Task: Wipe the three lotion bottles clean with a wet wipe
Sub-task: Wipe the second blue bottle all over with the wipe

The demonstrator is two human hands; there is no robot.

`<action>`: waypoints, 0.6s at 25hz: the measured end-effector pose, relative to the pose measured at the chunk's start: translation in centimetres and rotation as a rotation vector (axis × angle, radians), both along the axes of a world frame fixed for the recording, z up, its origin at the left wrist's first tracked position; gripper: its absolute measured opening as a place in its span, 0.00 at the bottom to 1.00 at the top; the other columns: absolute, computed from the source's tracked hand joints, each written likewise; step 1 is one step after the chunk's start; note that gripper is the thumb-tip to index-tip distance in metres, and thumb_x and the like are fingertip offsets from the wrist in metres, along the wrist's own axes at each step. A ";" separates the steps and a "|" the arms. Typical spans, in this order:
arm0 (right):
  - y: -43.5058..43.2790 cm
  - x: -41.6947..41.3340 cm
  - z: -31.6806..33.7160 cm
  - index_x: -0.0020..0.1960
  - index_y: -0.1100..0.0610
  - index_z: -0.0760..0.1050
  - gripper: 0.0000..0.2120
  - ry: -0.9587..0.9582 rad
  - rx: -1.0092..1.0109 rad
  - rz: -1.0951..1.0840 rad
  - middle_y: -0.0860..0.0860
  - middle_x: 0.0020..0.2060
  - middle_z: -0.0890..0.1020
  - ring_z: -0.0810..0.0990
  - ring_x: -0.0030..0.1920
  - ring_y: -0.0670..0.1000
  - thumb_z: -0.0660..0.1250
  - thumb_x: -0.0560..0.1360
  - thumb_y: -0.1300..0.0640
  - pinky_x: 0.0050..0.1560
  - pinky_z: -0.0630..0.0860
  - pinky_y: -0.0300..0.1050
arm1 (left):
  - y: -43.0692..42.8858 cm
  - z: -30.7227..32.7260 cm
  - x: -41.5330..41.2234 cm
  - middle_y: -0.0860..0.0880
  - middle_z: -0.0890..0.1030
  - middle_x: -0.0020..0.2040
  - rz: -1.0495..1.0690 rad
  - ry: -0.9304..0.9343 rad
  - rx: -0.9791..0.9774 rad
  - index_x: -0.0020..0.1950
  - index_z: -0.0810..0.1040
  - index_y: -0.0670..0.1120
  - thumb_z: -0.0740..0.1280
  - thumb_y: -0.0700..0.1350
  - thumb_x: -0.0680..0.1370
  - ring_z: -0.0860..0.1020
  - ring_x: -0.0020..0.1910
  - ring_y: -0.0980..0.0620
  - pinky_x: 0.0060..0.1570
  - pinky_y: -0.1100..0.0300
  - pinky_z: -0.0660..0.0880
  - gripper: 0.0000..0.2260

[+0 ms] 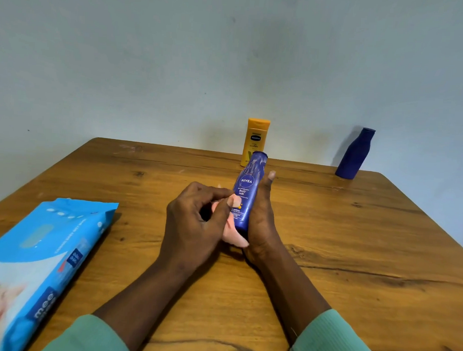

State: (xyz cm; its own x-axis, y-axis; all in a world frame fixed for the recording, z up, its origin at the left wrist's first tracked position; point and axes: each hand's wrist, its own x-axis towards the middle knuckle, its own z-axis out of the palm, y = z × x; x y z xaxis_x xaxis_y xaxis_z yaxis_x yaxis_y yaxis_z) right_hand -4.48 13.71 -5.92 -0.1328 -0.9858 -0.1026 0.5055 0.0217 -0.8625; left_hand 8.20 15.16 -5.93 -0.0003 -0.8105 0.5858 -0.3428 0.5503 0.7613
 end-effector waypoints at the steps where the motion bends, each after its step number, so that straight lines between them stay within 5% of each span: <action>1: 0.3 -0.1 0.0 0.73 0.53 0.71 0.41 -0.039 0.008 0.015 0.60 0.51 0.86 0.87 0.52 0.59 0.50 0.76 0.25 0.51 0.85 0.55 | 0.4 0.1 -0.2 0.52 0.82 0.51 -0.051 -0.040 -0.050 0.57 0.86 0.47 0.73 0.46 0.79 0.83 0.51 0.57 0.43 0.68 0.79 0.08; 5: 0.9 -0.5 -0.3 0.66 0.54 0.77 0.35 -0.133 0.020 0.117 0.58 0.43 0.87 0.88 0.46 0.54 0.50 0.80 0.28 0.45 0.86 0.50 | 1.0 0.0 -1.0 0.53 0.80 0.50 -0.127 -0.209 -0.149 0.58 0.86 0.48 0.71 0.48 0.78 0.81 0.49 0.57 0.46 0.67 0.78 0.10; 9: 0.3 -0.3 0.1 0.71 0.55 0.75 0.37 0.095 -0.025 0.124 0.59 0.55 0.87 0.87 0.57 0.58 0.49 0.78 0.29 0.57 0.84 0.55 | -0.7 0.1 -0.2 0.55 0.84 0.50 0.068 -0.011 -0.026 0.55 0.84 0.49 0.73 0.49 0.78 0.82 0.49 0.59 0.41 0.67 0.79 0.08; 12: -0.1 0.2 -0.9 0.69 0.50 0.74 0.34 0.257 -0.050 0.077 0.57 0.56 0.87 0.87 0.56 0.59 0.51 0.77 0.29 0.58 0.84 0.61 | -1.8 -0.3 0.9 0.54 0.87 0.47 0.164 0.072 0.187 0.53 0.84 0.51 0.74 0.50 0.78 0.84 0.43 0.59 0.34 0.63 0.80 0.06; 15: -0.2 0.4 -1.0 0.64 0.46 0.76 0.27 0.244 -0.016 0.029 0.53 0.52 0.89 0.88 0.54 0.55 0.51 0.80 0.31 0.59 0.83 0.61 | -0.9 -0.1 0.5 0.54 0.85 0.52 0.141 0.051 0.135 0.57 0.83 0.49 0.73 0.49 0.79 0.84 0.49 0.59 0.37 0.65 0.81 0.09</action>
State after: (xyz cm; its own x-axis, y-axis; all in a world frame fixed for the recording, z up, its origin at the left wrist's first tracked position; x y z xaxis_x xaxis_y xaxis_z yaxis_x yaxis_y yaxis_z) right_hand -4.07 13.46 -6.92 -0.1236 -0.9908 -0.0554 0.2811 0.0186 -0.9595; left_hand 8.74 14.24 -6.08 0.1455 -0.8716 0.4681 -0.3684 0.3914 0.8433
